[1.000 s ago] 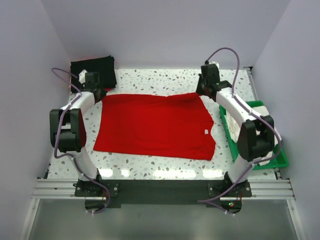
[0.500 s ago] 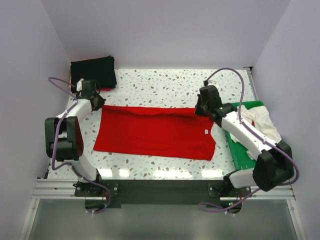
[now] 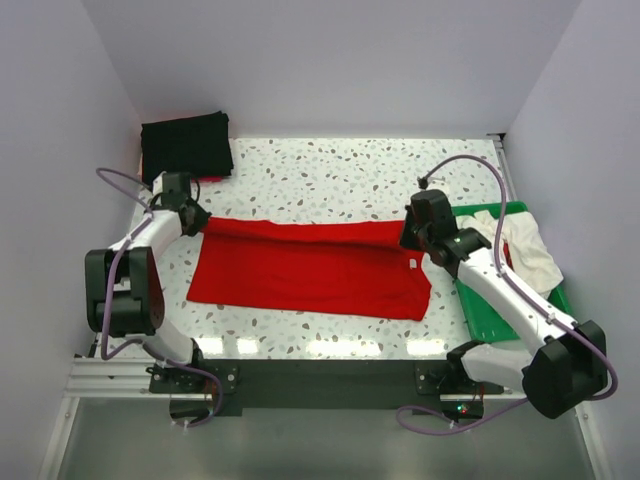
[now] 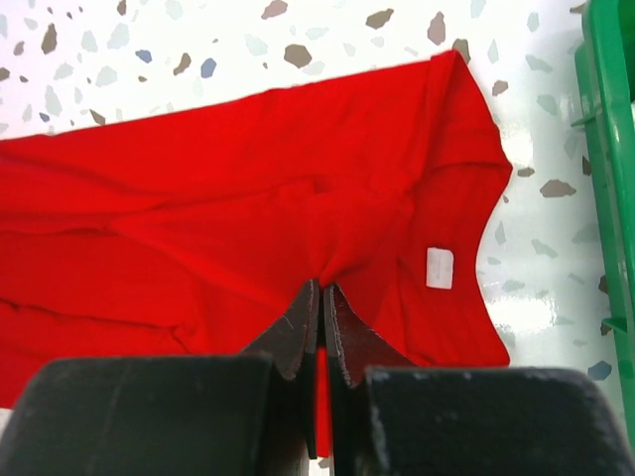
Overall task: Fold and stack the t-shirts
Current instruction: Fold the tshirt
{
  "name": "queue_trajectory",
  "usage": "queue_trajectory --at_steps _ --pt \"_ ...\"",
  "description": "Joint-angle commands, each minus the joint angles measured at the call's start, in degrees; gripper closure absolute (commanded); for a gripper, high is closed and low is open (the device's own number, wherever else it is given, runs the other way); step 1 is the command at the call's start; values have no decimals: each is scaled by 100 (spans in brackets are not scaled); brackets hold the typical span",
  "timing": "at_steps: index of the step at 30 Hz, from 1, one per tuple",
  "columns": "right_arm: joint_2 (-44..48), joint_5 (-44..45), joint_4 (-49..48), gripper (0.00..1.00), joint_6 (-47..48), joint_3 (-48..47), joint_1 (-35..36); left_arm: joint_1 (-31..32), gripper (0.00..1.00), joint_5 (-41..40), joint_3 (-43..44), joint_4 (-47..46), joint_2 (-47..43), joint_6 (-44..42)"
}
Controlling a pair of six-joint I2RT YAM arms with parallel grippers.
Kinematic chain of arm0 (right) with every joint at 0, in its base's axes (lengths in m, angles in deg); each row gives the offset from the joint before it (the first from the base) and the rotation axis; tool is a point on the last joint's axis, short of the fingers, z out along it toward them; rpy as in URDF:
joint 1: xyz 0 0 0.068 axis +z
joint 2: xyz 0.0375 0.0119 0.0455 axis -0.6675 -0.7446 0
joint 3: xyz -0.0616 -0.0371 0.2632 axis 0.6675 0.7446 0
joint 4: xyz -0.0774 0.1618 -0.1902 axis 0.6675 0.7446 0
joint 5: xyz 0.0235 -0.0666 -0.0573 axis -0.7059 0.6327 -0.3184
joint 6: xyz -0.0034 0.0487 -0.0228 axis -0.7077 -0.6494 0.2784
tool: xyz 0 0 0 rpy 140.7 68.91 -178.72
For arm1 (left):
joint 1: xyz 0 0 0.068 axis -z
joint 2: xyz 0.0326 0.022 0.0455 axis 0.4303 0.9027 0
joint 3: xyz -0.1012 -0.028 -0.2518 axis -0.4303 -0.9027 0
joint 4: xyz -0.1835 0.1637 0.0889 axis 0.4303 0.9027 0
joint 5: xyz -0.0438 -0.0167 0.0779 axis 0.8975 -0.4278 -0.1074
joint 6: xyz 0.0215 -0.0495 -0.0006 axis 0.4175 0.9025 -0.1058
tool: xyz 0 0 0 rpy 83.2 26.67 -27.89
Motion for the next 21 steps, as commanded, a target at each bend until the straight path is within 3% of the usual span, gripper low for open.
queue_trajectory --at_steps 1,21 --pt "191 -51 53 100 -116 170 65 -61 100 -14 -94 32 -310 31" --pt "499 -270 132 100 -265 725 118 -61 100 -207 -411 321 -802 84"
